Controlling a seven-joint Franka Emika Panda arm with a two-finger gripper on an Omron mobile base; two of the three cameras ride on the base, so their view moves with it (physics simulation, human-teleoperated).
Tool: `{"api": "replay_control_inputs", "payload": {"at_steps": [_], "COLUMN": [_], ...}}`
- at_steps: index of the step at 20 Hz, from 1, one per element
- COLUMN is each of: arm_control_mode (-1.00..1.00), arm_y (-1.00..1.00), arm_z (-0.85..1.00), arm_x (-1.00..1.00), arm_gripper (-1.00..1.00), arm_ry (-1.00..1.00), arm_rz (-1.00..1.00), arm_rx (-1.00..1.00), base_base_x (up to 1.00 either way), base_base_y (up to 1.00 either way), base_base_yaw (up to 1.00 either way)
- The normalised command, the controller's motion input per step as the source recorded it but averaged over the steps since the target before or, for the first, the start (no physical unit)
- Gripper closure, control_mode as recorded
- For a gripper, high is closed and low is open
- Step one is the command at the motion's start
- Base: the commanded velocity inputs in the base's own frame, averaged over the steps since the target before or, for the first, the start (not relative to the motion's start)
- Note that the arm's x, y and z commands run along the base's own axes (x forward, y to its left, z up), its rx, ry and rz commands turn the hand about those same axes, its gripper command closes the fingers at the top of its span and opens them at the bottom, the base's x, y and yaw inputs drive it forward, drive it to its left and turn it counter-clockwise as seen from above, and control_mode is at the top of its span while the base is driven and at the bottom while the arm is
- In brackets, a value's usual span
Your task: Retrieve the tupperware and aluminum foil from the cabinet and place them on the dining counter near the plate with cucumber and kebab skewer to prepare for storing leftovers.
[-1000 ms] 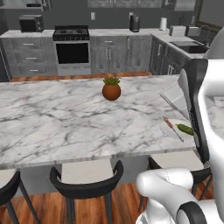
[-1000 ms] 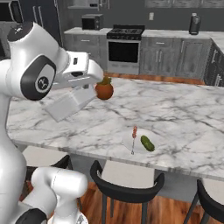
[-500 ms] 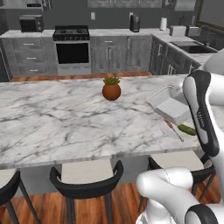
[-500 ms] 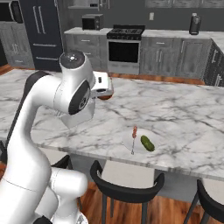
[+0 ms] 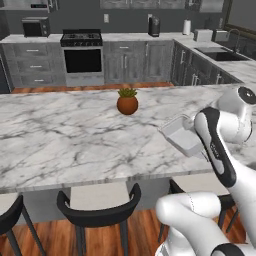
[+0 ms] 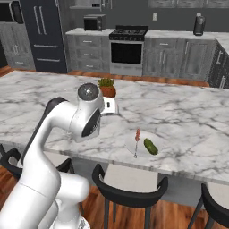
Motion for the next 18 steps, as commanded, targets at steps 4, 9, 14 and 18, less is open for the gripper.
{"api": "replay_control_inputs", "payload": {"at_steps": [4, 9, 14, 18], "arm_control_mode": [-1.00, -1.00, -1.00, -1.00], "arm_y": [0.01, 0.00, 0.00, -0.09], "arm_z": [-0.63, -0.51, -0.49, -0.45], "arm_x": [0.68, 0.77, 0.77, 0.67], "arm_gripper": [1.00, 1.00, 1.00, 1.00], "arm_ry": [0.00, 0.01, 0.04, 0.09], "arm_rz": [-0.01, 0.00, 0.00, 0.00], "arm_rx": [0.06, 0.09, 0.04, 0.02], "base_base_x": [0.00, 0.00, 0.00, 0.00], "base_base_y": [0.00, 0.00, 0.00, 0.00], "base_base_yaw": [0.00, 0.00, 0.00, 0.00]}}
